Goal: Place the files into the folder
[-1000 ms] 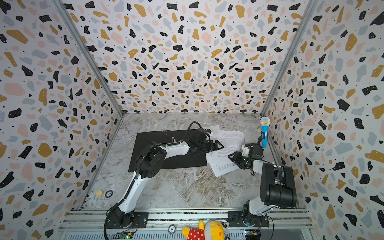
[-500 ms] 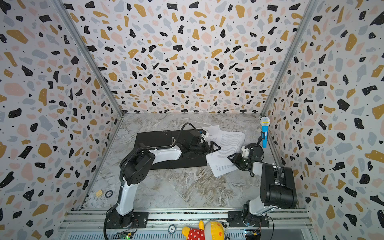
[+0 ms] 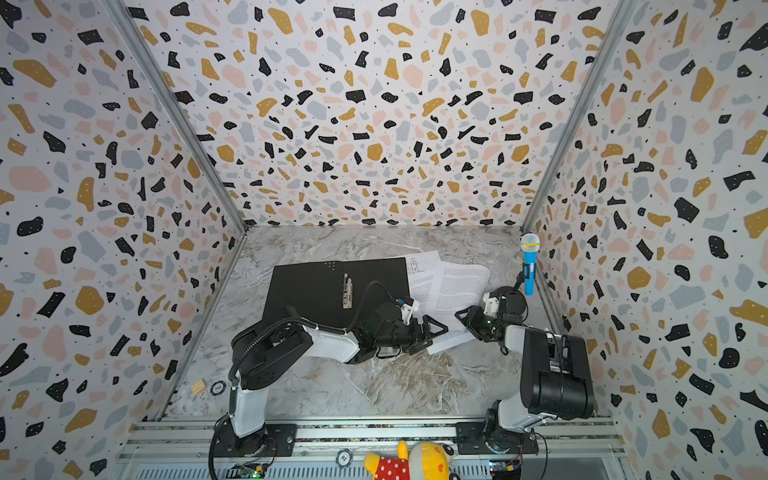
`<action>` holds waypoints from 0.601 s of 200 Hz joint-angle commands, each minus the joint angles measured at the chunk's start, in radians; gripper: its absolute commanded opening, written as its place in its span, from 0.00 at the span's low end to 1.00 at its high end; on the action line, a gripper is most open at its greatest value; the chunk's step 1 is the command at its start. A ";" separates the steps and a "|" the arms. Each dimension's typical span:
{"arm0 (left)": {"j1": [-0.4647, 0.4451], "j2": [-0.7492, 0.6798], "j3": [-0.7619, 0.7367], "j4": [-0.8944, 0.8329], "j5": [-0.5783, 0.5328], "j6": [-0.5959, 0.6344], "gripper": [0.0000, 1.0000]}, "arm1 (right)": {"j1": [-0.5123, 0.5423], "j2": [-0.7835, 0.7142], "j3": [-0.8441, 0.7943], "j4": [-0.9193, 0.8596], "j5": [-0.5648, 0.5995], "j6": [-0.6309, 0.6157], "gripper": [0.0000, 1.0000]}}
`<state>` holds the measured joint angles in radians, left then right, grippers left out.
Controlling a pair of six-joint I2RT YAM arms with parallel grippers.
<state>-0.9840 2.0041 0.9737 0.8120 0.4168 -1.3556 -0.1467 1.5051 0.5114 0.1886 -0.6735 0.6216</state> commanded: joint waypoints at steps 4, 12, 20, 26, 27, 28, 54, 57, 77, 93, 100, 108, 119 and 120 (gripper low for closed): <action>-0.013 0.031 0.006 0.188 -0.059 -0.109 0.99 | -0.003 -0.029 0.001 -0.003 -0.002 -0.009 0.51; -0.017 0.043 0.012 0.205 -0.068 -0.128 0.98 | -0.002 -0.029 0.000 -0.002 0.001 -0.010 0.51; -0.020 0.056 0.018 0.218 -0.078 -0.144 0.98 | -0.002 -0.028 0.000 -0.002 0.003 -0.010 0.51; -0.022 0.066 0.023 0.228 -0.082 -0.159 0.98 | -0.002 -0.028 0.000 -0.002 0.003 -0.009 0.51; -0.022 0.068 0.024 0.230 -0.082 -0.161 0.98 | -0.002 -0.028 0.000 -0.002 0.004 -0.010 0.51; -0.022 0.070 0.024 0.232 -0.082 -0.164 0.98 | -0.002 -0.028 0.000 -0.002 0.004 -0.010 0.51; -0.033 0.121 0.023 0.321 -0.098 -0.256 0.97 | -0.003 -0.023 0.004 -0.001 0.005 -0.013 0.51; -0.034 0.128 0.020 0.334 -0.101 -0.267 0.96 | -0.002 -0.022 0.005 -0.001 0.005 -0.015 0.51; -0.042 0.152 0.018 0.375 -0.119 -0.313 0.95 | -0.004 -0.021 0.006 -0.002 0.003 -0.019 0.51; -0.048 0.162 0.026 0.369 -0.134 -0.321 0.95 | -0.003 -0.020 0.007 -0.005 0.003 -0.023 0.51; -0.051 0.168 0.031 0.368 -0.141 -0.327 0.95 | -0.003 -0.021 0.006 -0.005 0.003 -0.023 0.51; -0.053 0.175 0.035 0.370 -0.150 -0.339 0.95 | -0.002 -0.021 0.007 -0.006 0.003 -0.025 0.51; -0.059 0.186 0.042 0.377 -0.167 -0.361 0.94 | -0.002 -0.020 0.007 -0.005 0.003 -0.025 0.51; -0.059 0.186 0.043 0.378 -0.169 -0.362 0.94 | -0.002 -0.019 0.007 -0.005 0.003 -0.025 0.51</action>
<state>-1.0302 2.1704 0.9840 1.0977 0.2951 -1.6619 -0.1467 1.5051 0.5114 0.1883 -0.6701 0.6155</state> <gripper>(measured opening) 0.947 0.509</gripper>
